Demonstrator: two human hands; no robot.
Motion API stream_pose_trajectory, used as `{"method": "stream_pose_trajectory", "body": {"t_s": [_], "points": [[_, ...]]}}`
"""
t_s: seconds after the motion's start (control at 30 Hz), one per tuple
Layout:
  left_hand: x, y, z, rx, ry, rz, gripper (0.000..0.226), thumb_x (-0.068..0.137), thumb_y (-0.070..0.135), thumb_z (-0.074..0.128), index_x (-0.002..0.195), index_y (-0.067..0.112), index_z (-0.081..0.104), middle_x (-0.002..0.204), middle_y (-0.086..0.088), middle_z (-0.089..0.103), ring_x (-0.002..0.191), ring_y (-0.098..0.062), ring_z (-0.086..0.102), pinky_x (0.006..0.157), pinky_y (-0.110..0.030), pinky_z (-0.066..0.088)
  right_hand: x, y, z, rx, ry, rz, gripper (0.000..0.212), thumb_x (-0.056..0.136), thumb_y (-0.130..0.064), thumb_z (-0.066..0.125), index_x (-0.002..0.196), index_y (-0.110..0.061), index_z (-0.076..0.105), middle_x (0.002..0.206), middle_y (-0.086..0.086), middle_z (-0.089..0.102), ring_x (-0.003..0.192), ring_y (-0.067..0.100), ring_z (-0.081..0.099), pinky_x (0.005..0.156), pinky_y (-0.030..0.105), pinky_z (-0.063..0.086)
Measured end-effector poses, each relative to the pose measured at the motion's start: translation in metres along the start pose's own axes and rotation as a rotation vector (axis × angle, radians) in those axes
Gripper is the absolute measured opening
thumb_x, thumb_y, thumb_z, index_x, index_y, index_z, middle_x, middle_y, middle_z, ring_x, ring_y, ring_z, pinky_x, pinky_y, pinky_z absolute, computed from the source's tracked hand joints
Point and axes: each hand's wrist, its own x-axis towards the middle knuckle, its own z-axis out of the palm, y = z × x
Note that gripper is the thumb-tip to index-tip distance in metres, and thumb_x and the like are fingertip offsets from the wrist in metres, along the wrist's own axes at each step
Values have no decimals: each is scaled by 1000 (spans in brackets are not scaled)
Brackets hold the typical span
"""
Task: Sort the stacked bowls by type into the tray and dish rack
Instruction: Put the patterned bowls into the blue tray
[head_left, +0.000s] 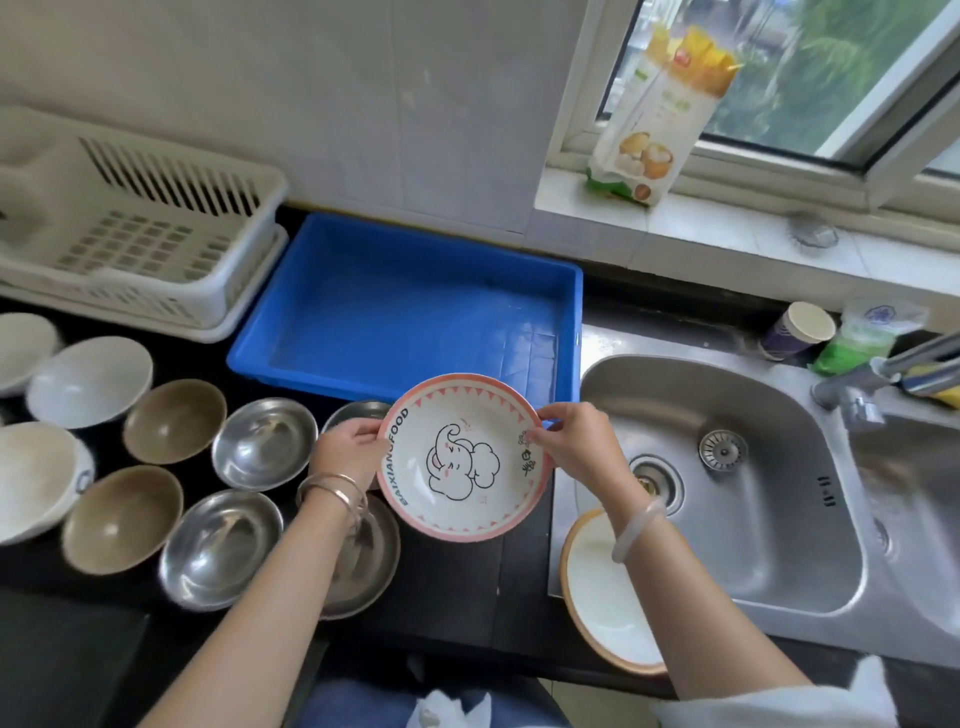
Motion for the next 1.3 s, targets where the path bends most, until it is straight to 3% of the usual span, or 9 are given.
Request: {"method": "stream_pose_trajectory", "body": {"t_s": [0.13, 0.27, 0.4, 0.57, 0.83, 0.97, 1.1, 1.2, 1.3], "points": [[22, 26, -17, -192, 18, 28, 13, 81, 17, 65, 94, 13, 65, 97, -13, 69, 87, -29, 65, 87, -43, 54, 22, -31, -1, 160, 41, 38, 15, 76, -11, 66, 85, -19, 73, 74, 3, 73, 66, 22, 72, 72, 42, 60], [50, 46, -29, -313, -75, -21, 13, 86, 13, 58, 100, 15, 59, 90, -9, 62, 72, -22, 59, 53, -32, 58, 49, -61, 7, 204, 109, 73, 17, 78, -14, 66, 74, -31, 64, 67, -1, 73, 58, 16, 72, 72, 42, 60], [90, 59, -39, -363, -60, -39, 20, 87, 3, 54, 105, 10, 58, 89, -9, 60, 68, -22, 59, 44, -25, 55, 79, -90, 27, 284, 142, 102, 17, 79, -13, 64, 80, -29, 67, 64, -5, 69, 54, 11, 69, 67, 41, 61], [150, 69, -49, -327, 3, 11, 24, 87, 2, 50, 103, 12, 63, 95, -9, 61, 79, -25, 59, 48, -22, 54, 123, -117, 63, 394, 113, 157, 25, 84, -8, 60, 108, -7, 67, 74, 4, 67, 54, 12, 65, 59, 30, 60], [214, 52, -61, -307, -16, -88, 33, 90, 6, 42, 113, 20, 61, 100, -8, 62, 77, -19, 59, 53, -32, 54, 163, -128, 120, 402, 51, 226, 26, 87, -6, 55, 109, -7, 67, 63, 4, 62, 54, 18, 60, 61, 34, 60], [228, 45, -65, -234, 10, -76, 34, 89, 9, 42, 112, 21, 64, 105, -11, 66, 96, -30, 61, 88, -48, 53, 167, -128, 137, 480, 43, 265, 27, 87, -7, 55, 112, -7, 65, 73, 6, 66, 64, 24, 66, 59, 32, 59], [233, 41, -66, -281, -15, -50, 34, 89, 4, 41, 96, 27, 64, 95, -6, 62, 92, -25, 56, 84, -43, 50, 165, -128, 143, 652, 22, 310, 28, 88, -5, 56, 115, -7, 62, 86, 11, 68, 65, 25, 71, 62, 32, 61], [232, 36, -69, -414, -113, -165, 39, 89, -2, 40, 114, 23, 57, 107, -6, 57, 100, -27, 54, 72, -42, 51, 158, -127, 143, 817, -58, 351, 26, 92, -10, 53, 118, -14, 58, 86, 8, 68, 54, 17, 69, 53, 24, 58], [230, 30, -69, -534, -232, -317, 51, 89, -10, 39, 131, 19, 44, 122, -9, 49, 117, -34, 48, 81, -50, 48, 151, -126, 147, 921, -194, 361, 26, 97, -19, 47, 120, -19, 60, 91, 4, 66, 62, 19, 70, 61, 24, 59]]}}
